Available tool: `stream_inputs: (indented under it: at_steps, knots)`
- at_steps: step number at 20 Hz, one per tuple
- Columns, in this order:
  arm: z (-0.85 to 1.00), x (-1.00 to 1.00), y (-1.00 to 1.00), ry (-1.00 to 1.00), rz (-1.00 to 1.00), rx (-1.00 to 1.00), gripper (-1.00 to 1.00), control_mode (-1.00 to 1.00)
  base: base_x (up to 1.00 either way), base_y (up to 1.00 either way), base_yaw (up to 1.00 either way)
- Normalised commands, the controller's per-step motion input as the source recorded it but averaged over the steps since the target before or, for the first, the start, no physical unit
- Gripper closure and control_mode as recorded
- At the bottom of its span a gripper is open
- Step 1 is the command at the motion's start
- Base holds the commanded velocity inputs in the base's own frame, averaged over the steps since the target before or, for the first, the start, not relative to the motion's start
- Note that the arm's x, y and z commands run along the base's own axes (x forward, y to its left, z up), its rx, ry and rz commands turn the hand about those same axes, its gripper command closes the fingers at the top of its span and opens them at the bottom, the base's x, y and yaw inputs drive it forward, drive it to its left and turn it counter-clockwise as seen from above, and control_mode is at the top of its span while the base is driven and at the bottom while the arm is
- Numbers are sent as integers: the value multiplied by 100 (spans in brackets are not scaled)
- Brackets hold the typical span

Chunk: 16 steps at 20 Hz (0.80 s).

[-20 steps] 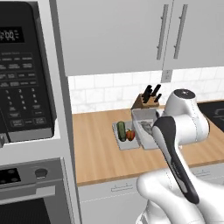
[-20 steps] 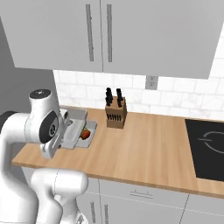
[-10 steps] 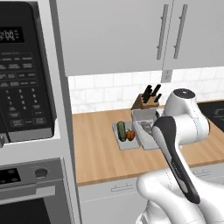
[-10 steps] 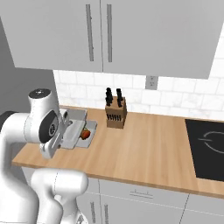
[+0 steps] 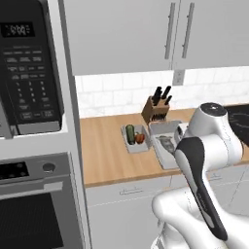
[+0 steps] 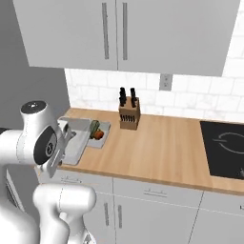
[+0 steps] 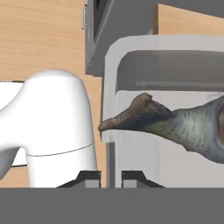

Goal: Take the meat container that has the fish and place it on the second highest rack of the freezer. Then take the vegetable container that has the bell pepper and cucumber and place it on the highest rack of the freezer.

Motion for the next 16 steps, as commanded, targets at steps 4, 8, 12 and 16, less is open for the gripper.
stream_inputs:
  at_steps: [4,8,12,16]
  knots:
    - [0,0,0,0,0,0,100,100,-87,25,0]
    - [0,0,0,0,0,0,100,100,-89,57,-3]
    - [0,0,0,0,0,0,100,100,-48,97,-6]
    - [0,0,0,0,0,0,100,100,-29,100,0]
